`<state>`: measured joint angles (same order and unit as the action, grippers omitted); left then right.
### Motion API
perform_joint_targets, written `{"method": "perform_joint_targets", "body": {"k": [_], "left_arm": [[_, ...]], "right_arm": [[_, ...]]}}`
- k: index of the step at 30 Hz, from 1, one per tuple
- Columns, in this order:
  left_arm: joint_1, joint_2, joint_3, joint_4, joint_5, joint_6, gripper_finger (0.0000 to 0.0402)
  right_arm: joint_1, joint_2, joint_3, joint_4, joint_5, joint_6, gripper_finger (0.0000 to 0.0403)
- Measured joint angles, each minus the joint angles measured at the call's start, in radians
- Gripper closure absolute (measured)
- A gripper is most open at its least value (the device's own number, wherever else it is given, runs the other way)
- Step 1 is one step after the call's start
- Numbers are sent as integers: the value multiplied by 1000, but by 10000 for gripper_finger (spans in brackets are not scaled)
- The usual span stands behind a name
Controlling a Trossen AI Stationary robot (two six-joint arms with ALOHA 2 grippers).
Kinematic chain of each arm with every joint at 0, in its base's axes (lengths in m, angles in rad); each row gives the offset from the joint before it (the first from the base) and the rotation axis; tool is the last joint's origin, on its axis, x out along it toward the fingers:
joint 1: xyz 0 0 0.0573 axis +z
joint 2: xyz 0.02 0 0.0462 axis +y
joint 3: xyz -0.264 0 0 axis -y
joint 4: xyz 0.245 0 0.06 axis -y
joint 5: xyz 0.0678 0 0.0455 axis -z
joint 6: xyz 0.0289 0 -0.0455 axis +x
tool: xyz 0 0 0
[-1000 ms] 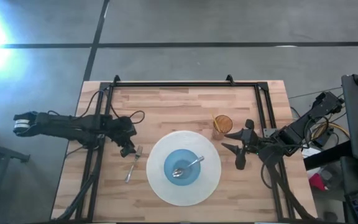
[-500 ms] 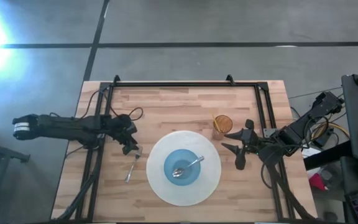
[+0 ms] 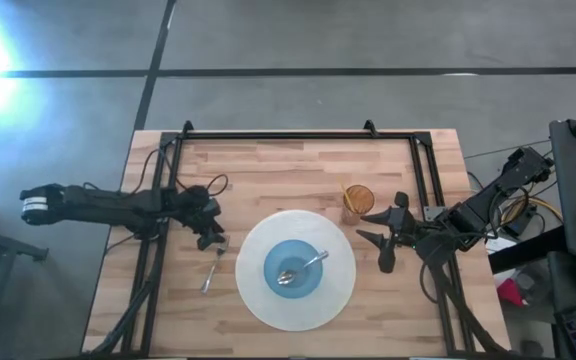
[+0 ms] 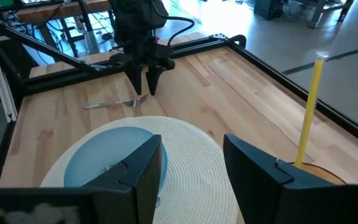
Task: Pick & Place Utensil
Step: Put the silver fork into the blue bowl on the white mat
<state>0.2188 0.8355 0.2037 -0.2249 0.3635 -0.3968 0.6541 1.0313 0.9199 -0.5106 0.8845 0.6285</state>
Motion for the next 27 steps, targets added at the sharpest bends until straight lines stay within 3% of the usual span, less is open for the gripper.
{"method": "perform_joint_targets", "body": {"k": [27], "left_arm": [[0, 145, -16, 173, 66, 76, 199]], "right_arm": [[0, 0, 0, 0, 6, 0, 236]]}}
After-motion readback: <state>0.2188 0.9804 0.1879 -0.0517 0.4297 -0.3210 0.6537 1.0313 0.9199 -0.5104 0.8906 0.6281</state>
